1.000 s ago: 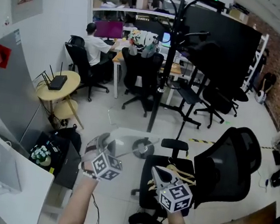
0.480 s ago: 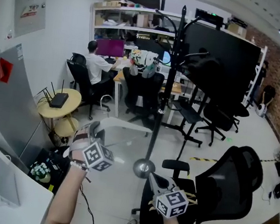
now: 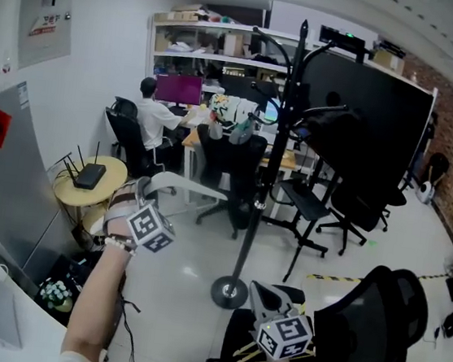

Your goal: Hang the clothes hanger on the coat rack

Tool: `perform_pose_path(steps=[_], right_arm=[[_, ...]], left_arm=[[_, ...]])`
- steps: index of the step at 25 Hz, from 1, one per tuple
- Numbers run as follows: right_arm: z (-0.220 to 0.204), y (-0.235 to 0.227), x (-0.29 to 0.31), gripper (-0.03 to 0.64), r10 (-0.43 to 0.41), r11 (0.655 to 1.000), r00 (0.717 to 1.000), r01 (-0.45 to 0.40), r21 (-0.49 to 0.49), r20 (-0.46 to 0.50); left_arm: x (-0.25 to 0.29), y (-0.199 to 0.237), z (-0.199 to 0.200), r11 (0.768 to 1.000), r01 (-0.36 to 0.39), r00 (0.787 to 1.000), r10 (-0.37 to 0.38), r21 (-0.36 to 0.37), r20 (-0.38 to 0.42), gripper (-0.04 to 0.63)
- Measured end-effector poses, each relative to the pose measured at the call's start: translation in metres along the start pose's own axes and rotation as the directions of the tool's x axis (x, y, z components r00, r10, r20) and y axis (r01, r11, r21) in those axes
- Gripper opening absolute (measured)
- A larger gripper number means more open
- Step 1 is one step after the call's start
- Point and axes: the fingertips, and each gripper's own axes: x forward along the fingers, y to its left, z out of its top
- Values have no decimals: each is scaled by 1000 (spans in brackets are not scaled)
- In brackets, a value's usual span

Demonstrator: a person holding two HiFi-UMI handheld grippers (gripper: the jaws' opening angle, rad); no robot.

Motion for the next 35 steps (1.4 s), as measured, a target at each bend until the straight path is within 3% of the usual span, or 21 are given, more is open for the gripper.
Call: perform_pose_path(steps=[5, 8, 13, 21, 35], right_arm=[[-4, -30, 4, 6, -44, 998, 999, 44, 51, -2], [17, -45, 14, 6, -59, 997, 998, 57, 55, 36], [52, -61, 31, 5, -75, 997, 993, 74, 13, 88], [53, -95, 63, 5, -111, 993, 990, 109, 35, 85], [37, -133, 70, 6, -190, 979, 979, 183, 90, 70]], left_arm=[[52, 15, 23, 1000, 10, 1000, -10, 4, -24, 135], [82, 11, 43, 1000, 27, 999, -27, -13, -20, 135], [130, -6, 84, 998, 65, 998, -65, -12, -6, 135], [192, -32, 135, 992, 127, 991, -127, 3, 36, 135], [230, -31, 222, 975, 46, 996, -61, 219, 63, 135]])
